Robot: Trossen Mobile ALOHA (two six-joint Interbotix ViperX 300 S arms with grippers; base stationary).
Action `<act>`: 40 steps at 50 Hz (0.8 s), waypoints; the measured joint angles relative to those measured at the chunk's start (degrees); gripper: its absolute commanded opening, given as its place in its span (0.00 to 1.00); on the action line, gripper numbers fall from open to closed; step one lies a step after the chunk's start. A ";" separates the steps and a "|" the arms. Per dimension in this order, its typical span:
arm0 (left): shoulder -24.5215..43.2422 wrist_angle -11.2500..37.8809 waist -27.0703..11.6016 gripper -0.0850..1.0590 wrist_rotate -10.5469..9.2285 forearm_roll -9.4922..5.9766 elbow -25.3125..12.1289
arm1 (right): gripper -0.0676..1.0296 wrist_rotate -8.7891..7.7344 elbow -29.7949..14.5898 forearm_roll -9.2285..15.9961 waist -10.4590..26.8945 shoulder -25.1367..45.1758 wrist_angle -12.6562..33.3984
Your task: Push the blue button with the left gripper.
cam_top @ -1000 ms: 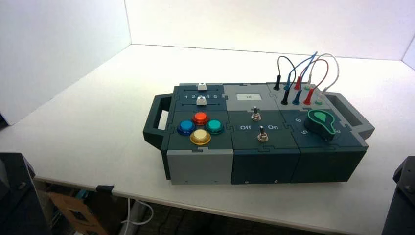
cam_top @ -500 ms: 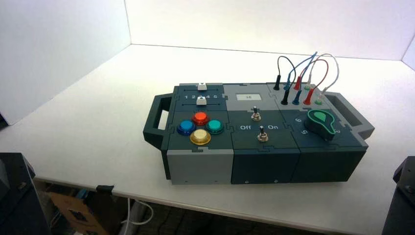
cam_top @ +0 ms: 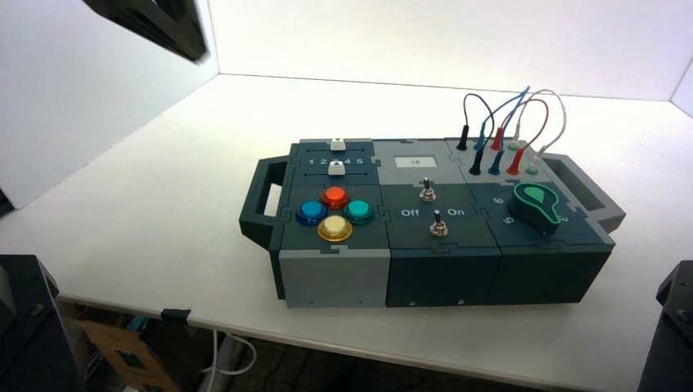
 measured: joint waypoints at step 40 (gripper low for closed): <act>30.23 -8.26 -8.88 0.05 4.39 0.09 -8.88 | 0.04 0.53 0.88 -0.35 -1.49 -0.35 0.26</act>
